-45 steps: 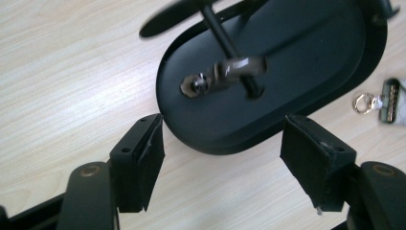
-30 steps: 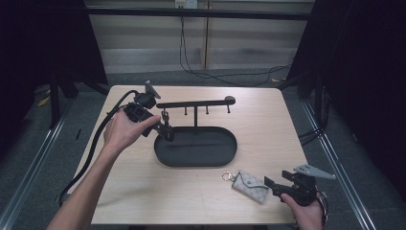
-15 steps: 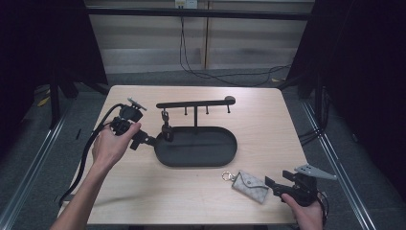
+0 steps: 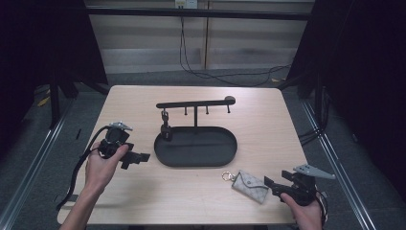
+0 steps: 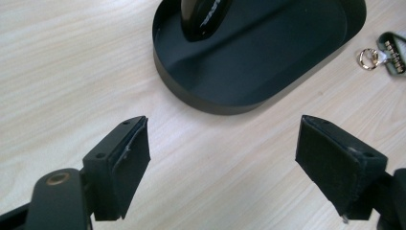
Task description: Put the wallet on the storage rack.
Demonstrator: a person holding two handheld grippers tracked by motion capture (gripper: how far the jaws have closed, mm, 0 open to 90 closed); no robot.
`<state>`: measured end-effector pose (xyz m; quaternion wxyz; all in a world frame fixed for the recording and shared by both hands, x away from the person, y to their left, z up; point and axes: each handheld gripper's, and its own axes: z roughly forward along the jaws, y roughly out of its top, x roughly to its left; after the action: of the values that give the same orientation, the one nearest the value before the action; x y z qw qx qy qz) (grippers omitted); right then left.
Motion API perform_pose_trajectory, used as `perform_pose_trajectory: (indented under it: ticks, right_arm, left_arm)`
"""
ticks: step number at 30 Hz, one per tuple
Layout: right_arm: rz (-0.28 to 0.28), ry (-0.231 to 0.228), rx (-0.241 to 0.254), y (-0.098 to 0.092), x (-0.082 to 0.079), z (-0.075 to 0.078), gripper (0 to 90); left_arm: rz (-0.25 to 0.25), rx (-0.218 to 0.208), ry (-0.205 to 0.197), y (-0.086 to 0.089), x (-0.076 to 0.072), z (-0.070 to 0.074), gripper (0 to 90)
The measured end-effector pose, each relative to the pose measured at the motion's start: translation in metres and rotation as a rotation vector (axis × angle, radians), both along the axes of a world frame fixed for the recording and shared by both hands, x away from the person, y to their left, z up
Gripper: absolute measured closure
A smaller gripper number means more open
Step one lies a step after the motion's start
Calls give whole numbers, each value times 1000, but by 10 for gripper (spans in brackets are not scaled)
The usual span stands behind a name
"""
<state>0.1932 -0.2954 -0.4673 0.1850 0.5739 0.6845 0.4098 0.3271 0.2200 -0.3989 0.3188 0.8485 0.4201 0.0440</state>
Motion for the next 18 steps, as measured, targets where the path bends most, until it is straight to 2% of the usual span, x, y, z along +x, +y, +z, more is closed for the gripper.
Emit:
perform_pose_trajectory:
  ticks: [2, 4, 6, 8, 11, 13, 14, 16, 17, 18]
  right_arm:
    - [0, 0, 3, 0, 0, 0, 202]
    - [-4, 0, 7, -1, 0, 0, 201]
    - [-6, 4, 9, -1, 1, -1, 201]
    - [1, 2, 0, 0, 2, -1, 202]
    - [22, 19, -24, 3, 5, -2, 201]
    - [40, 22, -20, 5, 6, 0, 192]
    - [45, 19, -25, 6, 7, 0, 189]
    - [65, 25, -19, 7, 8, 2, 174]
    - [80, 32, -15, 8, 9, 3, 162]
    - [83, 30, -20, 8, 10, 3, 162]
  left_arm:
    - [-7, 17, -1, 2, -5, -4, 190]
    - [-2, -34, 0, 7, -11, -9, 189]
    - [-17, -43, -14, 13, -18, -13, 180]
    - [-20, -41, -16, 17, -23, -18, 169]
    - [8, -20, -20, 21, -31, -26, 170]
    - [5, -30, -19, 23, -37, -30, 178]
    - [-12, -31, -21, 25, -40, -31, 200]
    - [15, -29, -74, 26, -48, -34, 222]
    - [23, -20, -80, 26, -52, -36, 222]
    - [22, -27, -76, 26, -55, -39, 221]
